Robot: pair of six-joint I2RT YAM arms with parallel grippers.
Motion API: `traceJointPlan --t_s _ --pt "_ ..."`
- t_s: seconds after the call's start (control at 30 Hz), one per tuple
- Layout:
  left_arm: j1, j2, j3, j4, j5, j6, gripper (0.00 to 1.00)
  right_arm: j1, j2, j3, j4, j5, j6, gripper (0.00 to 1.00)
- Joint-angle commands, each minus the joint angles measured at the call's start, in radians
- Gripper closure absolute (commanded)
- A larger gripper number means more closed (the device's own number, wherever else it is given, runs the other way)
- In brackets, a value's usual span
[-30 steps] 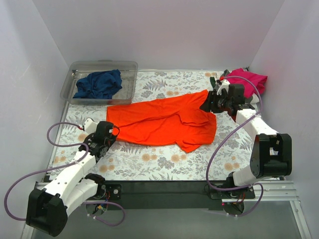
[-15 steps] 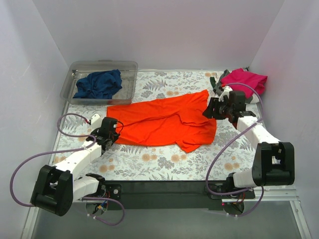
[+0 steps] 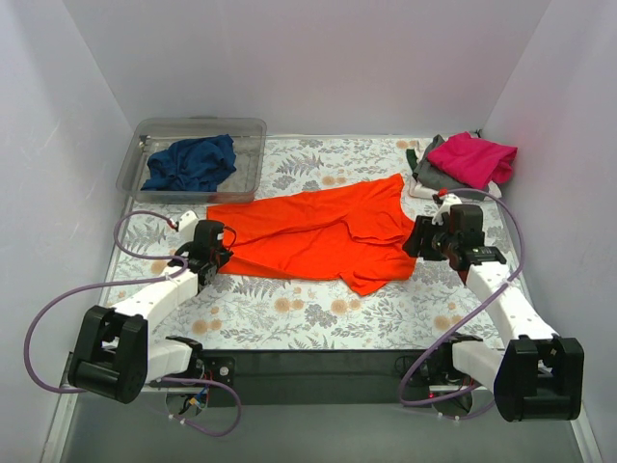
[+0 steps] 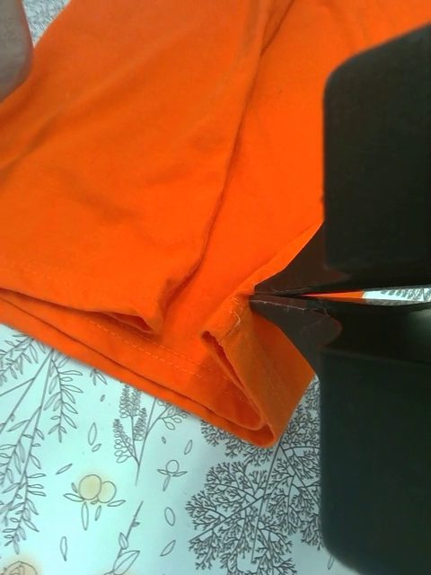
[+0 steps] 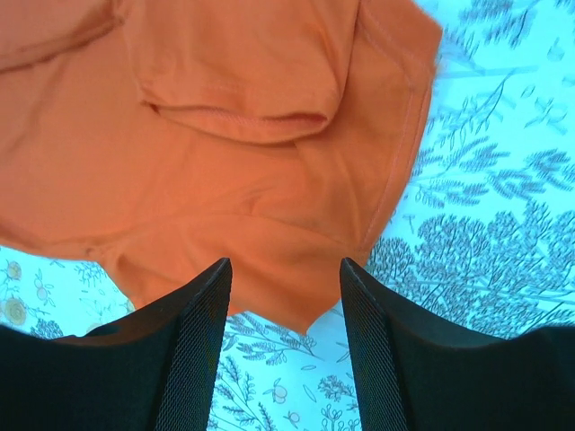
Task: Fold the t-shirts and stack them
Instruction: Fold the tshirt
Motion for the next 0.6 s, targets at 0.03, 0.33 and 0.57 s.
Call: traceJointPlan --t_s 0.03,0.33,0.57 --pt "0.017 -0.009 0.021 0.053 -0.002 0.05 1.0 -0.004 0.007 -0.054 -0.036 -0.019 0.028 0.54" --pt "0.035 0.017 0.01 0.093 0.034 0.076 1.0 0.028 0.056 -0.082 -0.046 -0.004 0.028 0.55" --pt "0.043 0.009 0.006 0.093 0.023 0.086 1.0 0.046 0.073 -0.077 -0.045 -0.015 0.036 0.56"
